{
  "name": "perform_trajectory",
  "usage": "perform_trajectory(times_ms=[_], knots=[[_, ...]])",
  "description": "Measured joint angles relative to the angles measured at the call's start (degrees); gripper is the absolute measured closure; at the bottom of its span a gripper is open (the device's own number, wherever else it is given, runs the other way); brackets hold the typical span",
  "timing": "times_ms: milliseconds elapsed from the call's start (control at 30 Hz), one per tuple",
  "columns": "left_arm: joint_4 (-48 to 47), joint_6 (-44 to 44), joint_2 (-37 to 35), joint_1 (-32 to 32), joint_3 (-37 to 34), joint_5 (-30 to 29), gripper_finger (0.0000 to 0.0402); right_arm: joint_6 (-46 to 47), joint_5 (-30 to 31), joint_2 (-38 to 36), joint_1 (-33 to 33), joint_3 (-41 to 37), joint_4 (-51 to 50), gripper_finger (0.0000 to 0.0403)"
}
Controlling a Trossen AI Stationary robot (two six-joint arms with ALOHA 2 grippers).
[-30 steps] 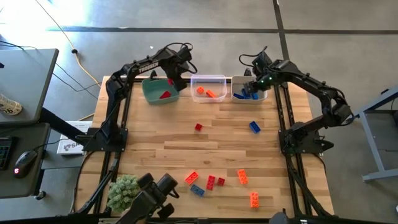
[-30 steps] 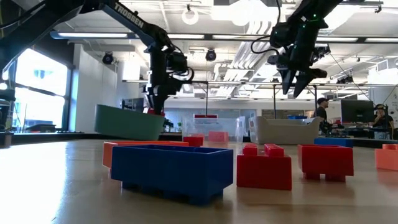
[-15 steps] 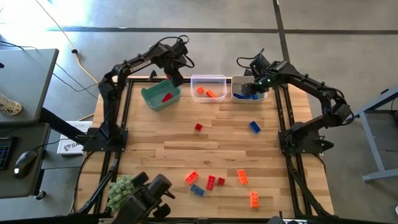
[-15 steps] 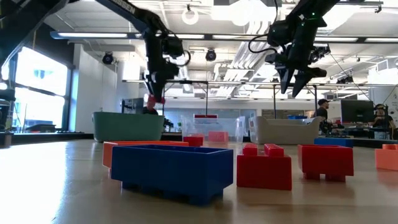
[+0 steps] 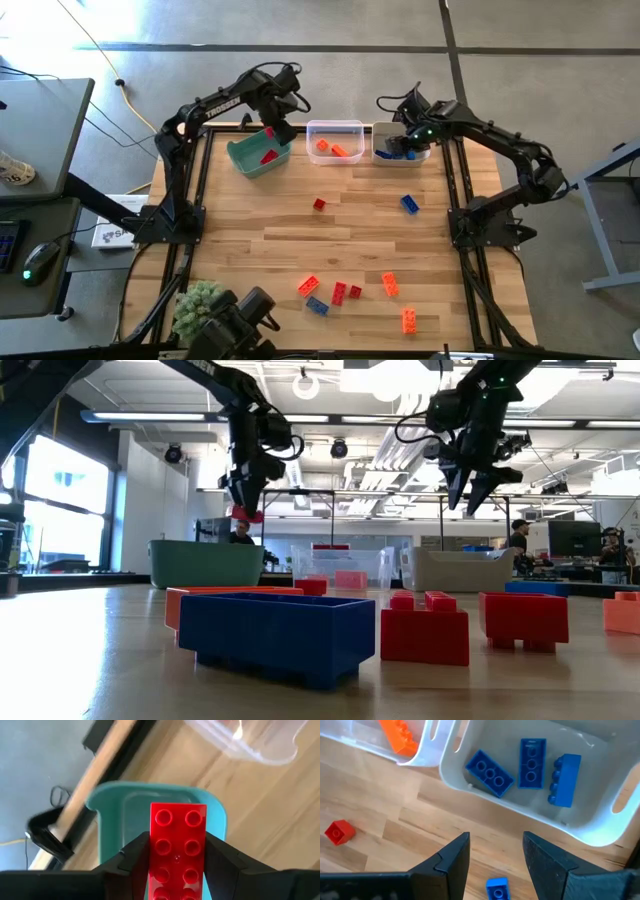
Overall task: Sort & place blocks by color
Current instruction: Put the red game piece into the blue bin, then adjust the blue bin
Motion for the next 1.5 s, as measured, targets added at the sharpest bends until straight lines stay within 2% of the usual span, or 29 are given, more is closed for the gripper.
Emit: perform_trajectory(times_ms=[300,533,800,933,1133,1500], knots=[[-1.39,-0.42,3.19,0.15,-0.04,-1.77,0.0275,-0.54,0.02,0.02,3.07,0.00,-0.02,0.0234],[-3.25,-1.68,3.73,0.66,-0.04,-6.47,0.0240,-1.02,0.02,0.02,3.93,0.00,-0.07,0.0234],[-5.95,-2.97,3.73,0.96,-0.04,-6.79,0.0195,-2.55,0.07,0.02,3.91,0.00,-0.17,0.0234],[-7.09,-3.23,3.73,0.91,-0.04,-4.63,0.0180,-3.25,0.06,0.02,3.91,0.00,-0.17,0.0234],[-8.47,-4.52,2.92,-0.38,-0.04,0.50,0.0184,-3.64,0.04,0.02,3.91,0.00,-0.17,0.0234],[-10.12,-8.82,-1.79,-8.03,-0.02,0.77,0.0184,-6.21,0.06,0.02,3.91,0.00,-0.21,0.0234]])
